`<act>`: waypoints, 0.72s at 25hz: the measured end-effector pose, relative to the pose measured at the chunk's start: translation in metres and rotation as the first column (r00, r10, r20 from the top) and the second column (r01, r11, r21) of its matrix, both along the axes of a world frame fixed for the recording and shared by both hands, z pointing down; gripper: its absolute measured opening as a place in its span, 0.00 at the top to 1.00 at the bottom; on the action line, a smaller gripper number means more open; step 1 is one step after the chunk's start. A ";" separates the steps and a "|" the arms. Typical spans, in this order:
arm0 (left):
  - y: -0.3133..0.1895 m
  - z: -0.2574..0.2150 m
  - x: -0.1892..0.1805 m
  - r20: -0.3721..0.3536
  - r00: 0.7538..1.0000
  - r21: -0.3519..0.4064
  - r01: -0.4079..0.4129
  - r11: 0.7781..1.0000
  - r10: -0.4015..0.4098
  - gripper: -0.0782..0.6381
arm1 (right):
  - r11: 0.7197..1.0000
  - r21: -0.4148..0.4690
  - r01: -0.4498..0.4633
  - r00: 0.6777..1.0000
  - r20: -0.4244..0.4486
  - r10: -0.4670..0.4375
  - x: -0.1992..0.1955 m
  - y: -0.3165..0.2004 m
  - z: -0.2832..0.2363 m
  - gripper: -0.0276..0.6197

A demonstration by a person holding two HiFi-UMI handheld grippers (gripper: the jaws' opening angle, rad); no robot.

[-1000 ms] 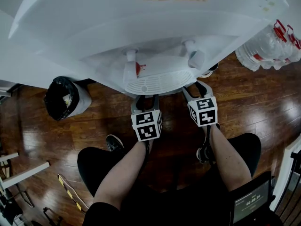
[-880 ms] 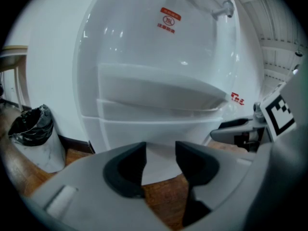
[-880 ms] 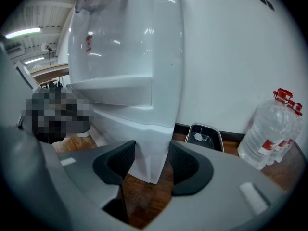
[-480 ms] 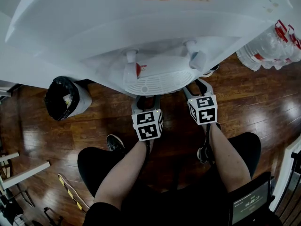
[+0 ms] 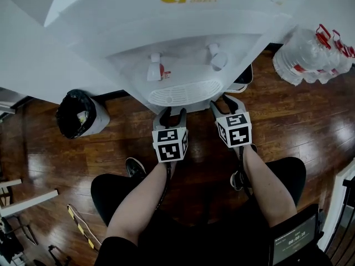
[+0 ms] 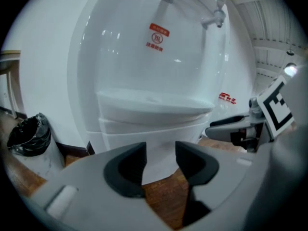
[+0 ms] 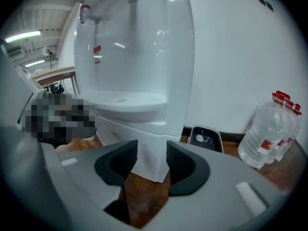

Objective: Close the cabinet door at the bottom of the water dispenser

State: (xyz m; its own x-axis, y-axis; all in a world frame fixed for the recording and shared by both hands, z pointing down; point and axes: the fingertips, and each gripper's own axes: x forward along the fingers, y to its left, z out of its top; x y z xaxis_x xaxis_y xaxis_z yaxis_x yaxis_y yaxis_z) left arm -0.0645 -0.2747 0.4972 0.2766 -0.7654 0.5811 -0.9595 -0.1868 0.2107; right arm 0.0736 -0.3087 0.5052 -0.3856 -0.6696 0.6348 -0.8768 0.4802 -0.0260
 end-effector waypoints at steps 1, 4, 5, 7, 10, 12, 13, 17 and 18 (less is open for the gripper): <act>0.003 -0.007 0.003 0.002 1.000 0.015 -0.009 1.000 0.009 0.60 | 1.000 0.011 -0.001 1.000 0.015 0.001 -0.001 0.005 -0.007 0.66; 0.013 -0.032 0.011 0.036 0.998 0.088 -0.058 0.994 0.055 0.60 | 0.999 0.044 -0.022 0.998 0.058 0.020 0.000 0.020 -0.029 0.66; 0.019 -0.039 0.013 0.055 0.996 0.108 -0.078 0.991 0.072 0.60 | 0.998 0.056 -0.032 0.997 0.070 0.028 0.001 0.025 -0.037 0.67; 0.035 -0.050 0.018 0.078 0.992 0.128 -0.113 0.985 0.104 0.60 | 0.995 0.082 -0.052 0.994 0.101 0.044 0.002 0.038 -0.053 0.68; 0.069 -0.066 0.028 0.062 0.989 0.140 -0.139 0.980 0.131 0.60 | 0.989 0.125 -0.075 0.986 0.154 0.056 -0.001 0.065 -0.081 0.68; 0.090 -0.080 0.031 0.028 0.991 0.161 -0.130 0.978 0.127 0.60 | 0.984 0.159 -0.085 0.980 0.192 0.054 -0.006 0.083 -0.101 0.69; 0.099 -0.087 0.033 0.005 0.992 0.177 -0.122 0.977 0.123 0.60 | 0.980 0.176 -0.088 0.977 0.208 0.051 -0.009 0.093 -0.110 0.69; 0.143 -0.116 0.035 -0.018 0.991 0.260 -0.120 0.958 0.129 0.60 | 0.966 0.246 -0.083 0.974 0.225 0.027 -0.017 0.139 -0.137 0.69; 0.155 -0.122 0.033 -0.008 0.992 0.281 -0.120 0.952 0.128 0.60 | 0.961 0.265 -0.079 0.975 0.220 0.020 -0.017 0.152 -0.143 0.69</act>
State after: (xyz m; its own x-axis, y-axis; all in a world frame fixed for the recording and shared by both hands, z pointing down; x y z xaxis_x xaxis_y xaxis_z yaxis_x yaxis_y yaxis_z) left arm -0.0315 -0.1200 0.3747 0.3917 -0.8549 0.3401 -0.9200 -0.3588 0.1575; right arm 0.0565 -0.1569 0.3621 -0.4537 -0.8263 0.3338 -0.8879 0.4512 -0.0897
